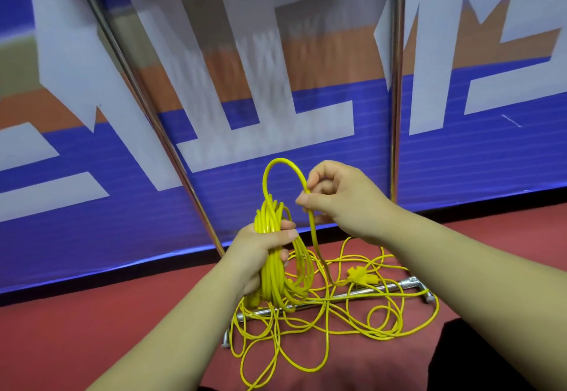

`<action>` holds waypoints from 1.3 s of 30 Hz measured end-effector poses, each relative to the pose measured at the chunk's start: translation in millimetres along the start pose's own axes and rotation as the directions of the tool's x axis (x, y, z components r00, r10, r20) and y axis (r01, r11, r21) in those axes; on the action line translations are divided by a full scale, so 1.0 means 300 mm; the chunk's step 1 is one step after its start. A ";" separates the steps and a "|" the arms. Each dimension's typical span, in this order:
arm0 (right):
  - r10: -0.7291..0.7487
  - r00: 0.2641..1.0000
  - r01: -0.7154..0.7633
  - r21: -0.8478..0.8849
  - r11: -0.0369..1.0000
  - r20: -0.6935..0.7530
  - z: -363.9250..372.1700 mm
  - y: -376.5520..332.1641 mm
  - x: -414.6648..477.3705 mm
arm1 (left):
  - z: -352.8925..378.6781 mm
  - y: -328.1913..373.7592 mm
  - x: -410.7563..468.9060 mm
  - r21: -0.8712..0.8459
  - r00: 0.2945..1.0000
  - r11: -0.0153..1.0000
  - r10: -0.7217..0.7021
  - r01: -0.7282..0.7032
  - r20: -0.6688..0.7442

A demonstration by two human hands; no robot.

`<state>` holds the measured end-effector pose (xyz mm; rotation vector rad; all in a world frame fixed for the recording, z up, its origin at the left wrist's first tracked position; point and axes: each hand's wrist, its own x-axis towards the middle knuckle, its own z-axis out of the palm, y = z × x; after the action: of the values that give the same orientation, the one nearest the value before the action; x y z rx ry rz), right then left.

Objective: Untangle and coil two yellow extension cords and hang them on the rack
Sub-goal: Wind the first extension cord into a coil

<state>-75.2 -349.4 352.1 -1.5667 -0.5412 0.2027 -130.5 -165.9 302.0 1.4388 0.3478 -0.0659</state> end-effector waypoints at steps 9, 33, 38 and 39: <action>0.099 0.982 -0.069 0.183 0.981 -0.160 -0.030 -0.013 -0.004 | 0.080 -0.047 0.000 0.095 0.992 0.995 -0.018 0.006 0.121; 0.187 0.967 -0.164 -0.138 0.977 0.173 -0.019 0.142 -0.021 | 0.025 0.117 -0.053 -0.148 0.980 0.976 0.176 -0.161 0.089; 0.225 0.932 -0.114 -0.360 0.926 0.284 0.011 0.217 -0.037 | -0.052 0.187 -0.102 -0.235 0.962 0.941 0.266 -0.244 0.065; 0.220 0.932 -0.089 -0.408 0.909 0.287 0.014 0.227 -0.039 | -0.070 0.193 -0.105 -0.256 0.958 0.933 0.279 -0.254 0.066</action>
<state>-72.6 -349.8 282.8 -1.9845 -0.7488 0.5126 -149.9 -142.4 364.1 1.2196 0.0704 0.1216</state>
